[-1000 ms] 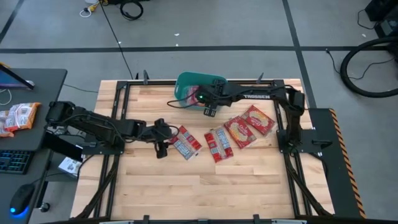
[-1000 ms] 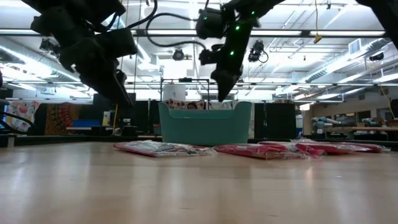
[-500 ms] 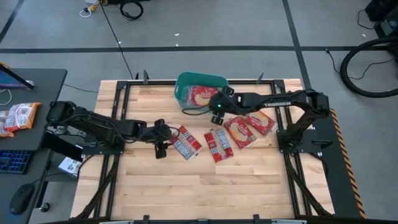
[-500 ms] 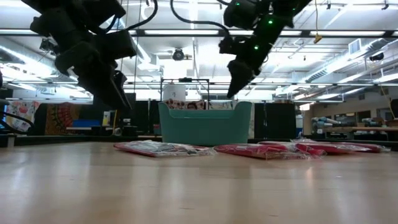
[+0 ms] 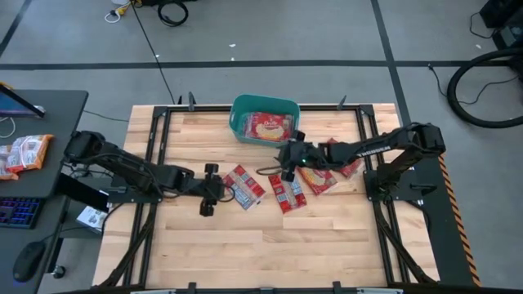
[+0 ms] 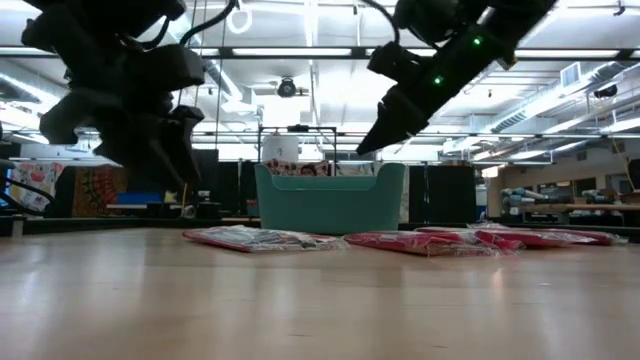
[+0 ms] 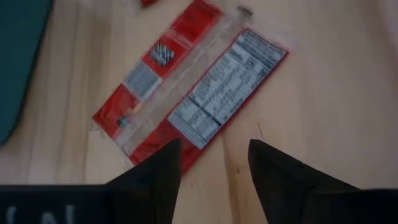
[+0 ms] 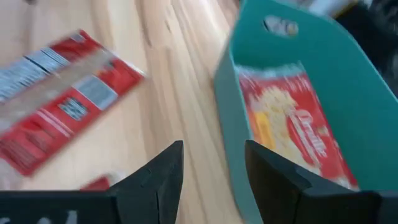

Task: Sort popcorn bags into baskets
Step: Put the red popcorn bag into the green bin

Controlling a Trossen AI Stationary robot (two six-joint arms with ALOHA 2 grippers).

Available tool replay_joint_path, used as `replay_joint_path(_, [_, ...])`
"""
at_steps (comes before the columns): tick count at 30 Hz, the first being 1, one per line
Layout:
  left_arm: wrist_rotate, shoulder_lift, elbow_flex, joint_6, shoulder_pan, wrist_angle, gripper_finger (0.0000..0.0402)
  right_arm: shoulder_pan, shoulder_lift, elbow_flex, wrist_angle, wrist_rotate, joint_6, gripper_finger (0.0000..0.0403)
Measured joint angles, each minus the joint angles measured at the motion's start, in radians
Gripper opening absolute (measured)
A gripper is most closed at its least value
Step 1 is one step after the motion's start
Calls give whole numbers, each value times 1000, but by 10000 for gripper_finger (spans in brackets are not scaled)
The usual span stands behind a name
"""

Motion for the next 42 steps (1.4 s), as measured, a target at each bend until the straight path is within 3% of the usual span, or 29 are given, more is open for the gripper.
replay_joint_path(6, [-48, 87, 39, 22, 0, -5, 236, 22, 0, -111, 246, 0, -73, 175])
replay_joint_path(18, [-115, 294, 165, 345, 5, -32, 239, 36, 0, -152, 288, -103, -28, 175])
replay_joint_path(42, [-105, 364, 170, 453, 36, -32, 238, 119, 5, -189, 407, -157, -13, 175])
